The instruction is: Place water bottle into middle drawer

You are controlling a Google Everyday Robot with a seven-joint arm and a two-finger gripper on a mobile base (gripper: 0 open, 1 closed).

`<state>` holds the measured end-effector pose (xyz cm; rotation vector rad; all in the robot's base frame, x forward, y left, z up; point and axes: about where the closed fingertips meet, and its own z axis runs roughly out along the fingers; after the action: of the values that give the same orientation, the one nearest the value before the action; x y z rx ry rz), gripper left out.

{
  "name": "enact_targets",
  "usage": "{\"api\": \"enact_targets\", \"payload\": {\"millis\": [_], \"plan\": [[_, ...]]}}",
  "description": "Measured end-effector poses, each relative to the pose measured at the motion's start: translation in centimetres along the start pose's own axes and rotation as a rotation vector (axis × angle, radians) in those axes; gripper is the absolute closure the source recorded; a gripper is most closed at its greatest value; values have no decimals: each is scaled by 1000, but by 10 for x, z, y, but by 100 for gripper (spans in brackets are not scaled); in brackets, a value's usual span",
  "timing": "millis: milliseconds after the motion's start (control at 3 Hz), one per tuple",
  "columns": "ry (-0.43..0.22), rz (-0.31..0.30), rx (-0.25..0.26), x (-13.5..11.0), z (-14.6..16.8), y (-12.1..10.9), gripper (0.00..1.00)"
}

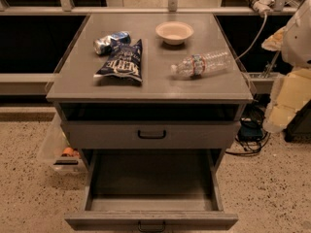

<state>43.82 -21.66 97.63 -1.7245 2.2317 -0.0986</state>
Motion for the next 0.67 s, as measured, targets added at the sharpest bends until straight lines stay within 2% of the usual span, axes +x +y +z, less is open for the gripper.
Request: {"api": "enact_targets", "payload": {"millis": [667], "plan": [[-8,-24,17,-5,-3,-7,0]]}}
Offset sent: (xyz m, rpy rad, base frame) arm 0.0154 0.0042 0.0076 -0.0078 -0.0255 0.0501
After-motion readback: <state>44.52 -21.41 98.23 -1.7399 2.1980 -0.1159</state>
